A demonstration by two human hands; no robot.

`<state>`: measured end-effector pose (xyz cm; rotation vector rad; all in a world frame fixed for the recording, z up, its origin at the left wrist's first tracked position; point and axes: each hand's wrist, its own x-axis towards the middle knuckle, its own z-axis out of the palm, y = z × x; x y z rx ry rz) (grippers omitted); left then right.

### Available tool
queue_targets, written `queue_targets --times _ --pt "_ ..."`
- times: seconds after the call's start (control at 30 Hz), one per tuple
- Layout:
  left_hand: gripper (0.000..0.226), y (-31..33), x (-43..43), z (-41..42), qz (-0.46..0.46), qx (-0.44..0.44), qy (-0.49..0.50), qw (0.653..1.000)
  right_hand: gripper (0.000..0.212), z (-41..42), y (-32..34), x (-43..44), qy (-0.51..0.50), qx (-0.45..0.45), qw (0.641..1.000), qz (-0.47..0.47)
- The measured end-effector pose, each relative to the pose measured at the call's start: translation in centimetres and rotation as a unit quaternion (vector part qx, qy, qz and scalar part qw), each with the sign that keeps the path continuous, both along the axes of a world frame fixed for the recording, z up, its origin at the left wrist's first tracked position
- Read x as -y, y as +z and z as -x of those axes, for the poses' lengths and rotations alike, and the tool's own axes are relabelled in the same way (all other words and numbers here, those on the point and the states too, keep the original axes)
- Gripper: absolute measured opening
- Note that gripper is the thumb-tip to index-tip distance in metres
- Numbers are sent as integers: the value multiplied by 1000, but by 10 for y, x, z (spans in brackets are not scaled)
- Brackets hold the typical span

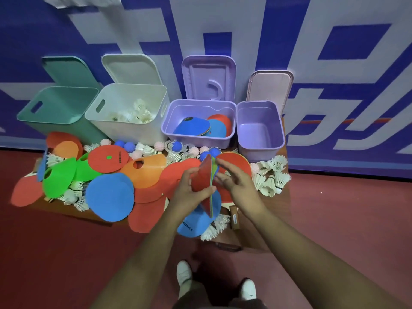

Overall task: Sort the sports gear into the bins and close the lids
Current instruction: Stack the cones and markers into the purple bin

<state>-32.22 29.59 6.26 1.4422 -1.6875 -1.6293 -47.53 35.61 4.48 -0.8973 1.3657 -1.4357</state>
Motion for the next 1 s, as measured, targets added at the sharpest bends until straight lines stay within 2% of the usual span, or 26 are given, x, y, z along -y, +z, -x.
queue_targets --times 0.07,0.13,0.2,0.27,0.33,0.43,0.5,0.63,0.83,1.0 --pt "54 7 9 -2 23 -11 9 1000 37 10 -14 6 -65 -50 995 -62" --pt "52 14 18 -4 29 -18 19 999 31 27 -40 9 -146 -132 965 -175" --pt "51 18 28 -7 30 -31 12 999 49 43 -72 8 -164 -176 917 -317" --pt "53 18 39 -10 34 -31 2 999 80 52 -103 7 -150 -181 891 -389" --pt "54 18 47 -11 39 -35 -10 999 85 53 -120 11 -163 -159 891 -392" --pt "53 14 56 -11 41 -34 -25 998 68 49 -117 26 -184 -145 897 -375" --pt "55 12 60 -10 40 -41 -35 998 64 48 -118 38 -181 -135 895 -386" --pt "56 4 70 -9 26 -44 -42 998 72 52 -130 54 -191 -140 877 -418" --pt "56 -3 75 -11 14 -43 -54 998 52 46 -126 55 -216 -144 881 -395" --pt "55 0 69 -12 6 -44 -49 998 60 49 -129 50 -208 -93 895 -383"
